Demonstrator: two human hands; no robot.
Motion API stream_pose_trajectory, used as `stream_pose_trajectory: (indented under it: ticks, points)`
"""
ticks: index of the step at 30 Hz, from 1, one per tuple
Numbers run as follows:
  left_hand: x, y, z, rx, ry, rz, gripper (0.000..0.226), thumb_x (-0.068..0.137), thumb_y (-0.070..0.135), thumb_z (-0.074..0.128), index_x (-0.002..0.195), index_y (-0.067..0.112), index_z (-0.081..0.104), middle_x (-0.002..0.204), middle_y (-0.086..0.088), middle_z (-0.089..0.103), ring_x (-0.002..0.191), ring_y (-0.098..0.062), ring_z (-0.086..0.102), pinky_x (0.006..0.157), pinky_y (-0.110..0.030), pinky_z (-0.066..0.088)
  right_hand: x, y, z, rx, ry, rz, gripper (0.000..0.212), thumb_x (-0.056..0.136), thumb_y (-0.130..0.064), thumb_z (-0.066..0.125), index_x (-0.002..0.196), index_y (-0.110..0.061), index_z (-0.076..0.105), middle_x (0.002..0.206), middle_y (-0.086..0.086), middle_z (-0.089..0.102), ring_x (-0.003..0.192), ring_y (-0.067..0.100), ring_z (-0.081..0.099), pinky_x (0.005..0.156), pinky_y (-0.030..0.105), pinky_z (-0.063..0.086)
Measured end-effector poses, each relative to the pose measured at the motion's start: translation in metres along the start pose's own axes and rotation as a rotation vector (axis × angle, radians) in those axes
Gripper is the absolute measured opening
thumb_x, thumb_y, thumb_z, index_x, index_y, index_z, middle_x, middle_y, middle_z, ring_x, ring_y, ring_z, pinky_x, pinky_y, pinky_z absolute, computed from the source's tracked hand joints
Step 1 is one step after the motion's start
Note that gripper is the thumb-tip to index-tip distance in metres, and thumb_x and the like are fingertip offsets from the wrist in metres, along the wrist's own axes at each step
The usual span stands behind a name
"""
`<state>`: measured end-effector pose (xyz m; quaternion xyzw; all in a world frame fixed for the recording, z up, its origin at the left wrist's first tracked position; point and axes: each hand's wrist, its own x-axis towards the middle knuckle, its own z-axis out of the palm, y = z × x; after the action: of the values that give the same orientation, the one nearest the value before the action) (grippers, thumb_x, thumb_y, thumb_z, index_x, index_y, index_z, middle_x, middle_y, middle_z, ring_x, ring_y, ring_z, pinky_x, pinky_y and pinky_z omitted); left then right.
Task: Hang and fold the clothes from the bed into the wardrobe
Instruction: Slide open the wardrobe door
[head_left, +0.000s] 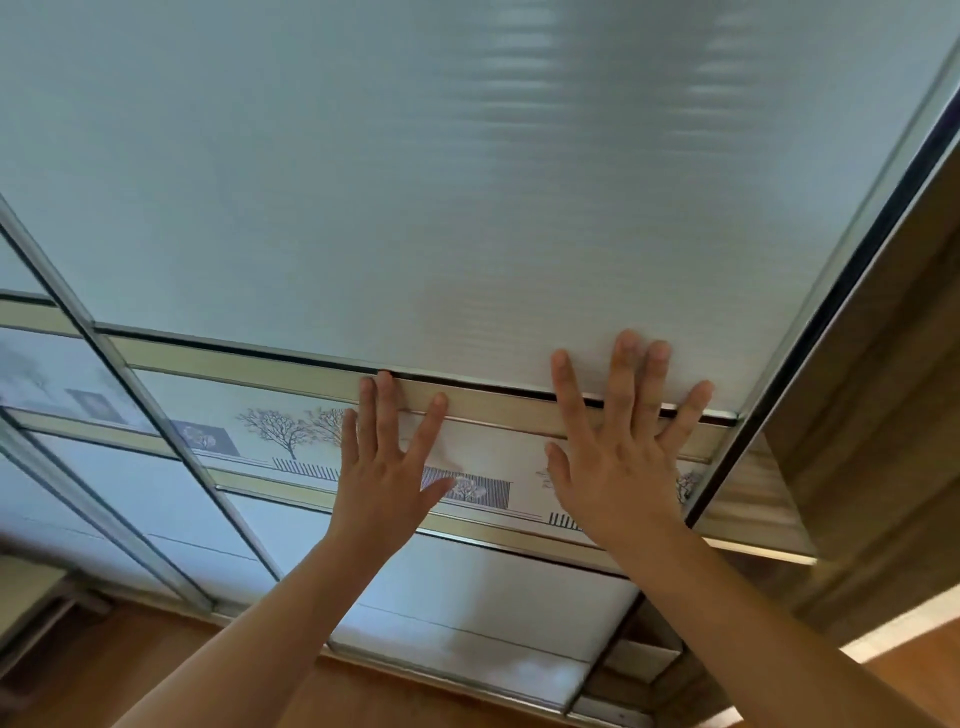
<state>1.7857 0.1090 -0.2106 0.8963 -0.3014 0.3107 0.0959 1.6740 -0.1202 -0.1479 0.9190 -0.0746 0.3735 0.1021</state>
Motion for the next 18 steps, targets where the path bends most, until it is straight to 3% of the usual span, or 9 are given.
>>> stream_pose_trajectory:
  ticks: [2, 4, 6, 8, 10, 12, 15, 18]
  points:
    - [-0.004, -0.01, -0.008, -0.025, -0.013, -0.036, 0.099, 0.081, 0.054, 0.074, 0.16, 0.023, 0.022, 0.165, -0.026, -0.008, 0.153, -0.046, -0.001, 0.114, -0.065, 0.029, 0.003, -0.014, -0.01, 0.022, -0.032, -0.018, 0.097, 0.082, -0.041, 0.07, 0.162, -0.025, 0.016, 0.166, 0.024, -0.009, 0.152, 0.047, -0.004, 0.111, 0.079, 0.007]
    - [-0.009, -0.015, -0.015, -0.074, -0.022, -0.102, 0.098, 0.084, 0.05, 0.074, 0.161, 0.023, 0.019, 0.166, -0.023, -0.007, 0.154, -0.042, -0.001, 0.113, -0.064, 0.032, 0.005, -0.023, -0.023, 0.074, -0.038, -0.06, 0.083, 0.085, -0.04, 0.066, 0.158, -0.025, 0.031, 0.167, 0.021, 0.001, 0.154, 0.042, 0.003, 0.114, 0.073, 0.014]
    - [-0.014, -0.012, -0.021, -0.166, -0.021, -0.196, 0.097, 0.086, 0.047, 0.072, 0.161, 0.024, 0.014, 0.167, -0.017, -0.003, 0.154, -0.038, 0.005, 0.114, -0.06, 0.034, 0.009, -0.024, -0.037, 0.228, 0.01, -0.107, 0.059, 0.089, -0.034, 0.064, 0.145, -0.019, 0.053, 0.164, 0.02, 0.023, 0.151, 0.039, 0.023, 0.112, 0.063, 0.029]
    - [-0.017, 0.001, -0.028, -0.26, -0.021, -0.218, 0.092, 0.087, 0.043, 0.071, 0.16, 0.026, 0.018, 0.166, -0.012, 0.008, 0.151, -0.035, 0.018, 0.111, -0.054, 0.036, 0.013, -0.018, -0.049, 0.445, 0.098, -0.1, 0.039, 0.094, -0.026, 0.063, 0.129, -0.012, 0.065, 0.144, 0.016, 0.05, 0.129, 0.033, 0.051, 0.098, 0.053, 0.046]
    - [-0.018, 0.019, -0.034, -0.336, -0.052, -0.131, 0.082, 0.089, 0.042, 0.068, 0.157, 0.03, 0.023, 0.159, -0.009, 0.025, 0.145, -0.032, 0.03, 0.108, -0.053, 0.043, 0.017, -0.007, -0.061, 0.639, 0.142, -0.024, 0.032, 0.096, -0.026, 0.061, 0.124, -0.012, 0.064, 0.118, 0.004, 0.06, 0.1, 0.016, 0.061, 0.078, 0.041, 0.054]
    - [-0.016, 0.041, -0.038, -0.381, -0.082, -0.015, 0.073, 0.092, 0.044, 0.063, 0.154, 0.029, 0.029, 0.152, -0.007, 0.035, 0.139, -0.028, 0.038, 0.104, -0.052, 0.047, 0.023, 0.006, -0.071, 0.783, 0.128, 0.159, 0.041, 0.096, -0.038, 0.06, 0.133, -0.022, 0.051, 0.097, -0.01, 0.059, 0.079, 0.007, 0.059, 0.063, 0.029, 0.052]
    - [-0.011, 0.074, -0.039, -0.379, -0.058, 0.113, 0.068, 0.092, 0.042, 0.063, 0.153, 0.028, 0.034, 0.154, -0.009, 0.033, 0.139, -0.029, 0.038, 0.108, -0.046, 0.045, 0.04, 0.023, -0.072, 0.827, 0.046, 0.31, 0.057, 0.096, -0.055, 0.056, 0.143, -0.031, 0.034, 0.094, -0.013, 0.06, 0.077, 0.006, 0.061, 0.065, 0.024, 0.051]
    - [-0.005, 0.095, -0.037, -0.324, -0.052, 0.156, 0.073, 0.092, 0.041, 0.064, 0.155, 0.031, 0.03, 0.154, -0.014, 0.032, 0.139, -0.033, 0.039, 0.109, -0.044, 0.041, 0.061, 0.024, -0.062, 0.734, -0.176, 0.19, 0.048, 0.098, -0.063, 0.04, 0.136, -0.035, 0.046, 0.095, -0.015, 0.064, 0.081, 0.001, 0.062, 0.067, 0.026, 0.051]
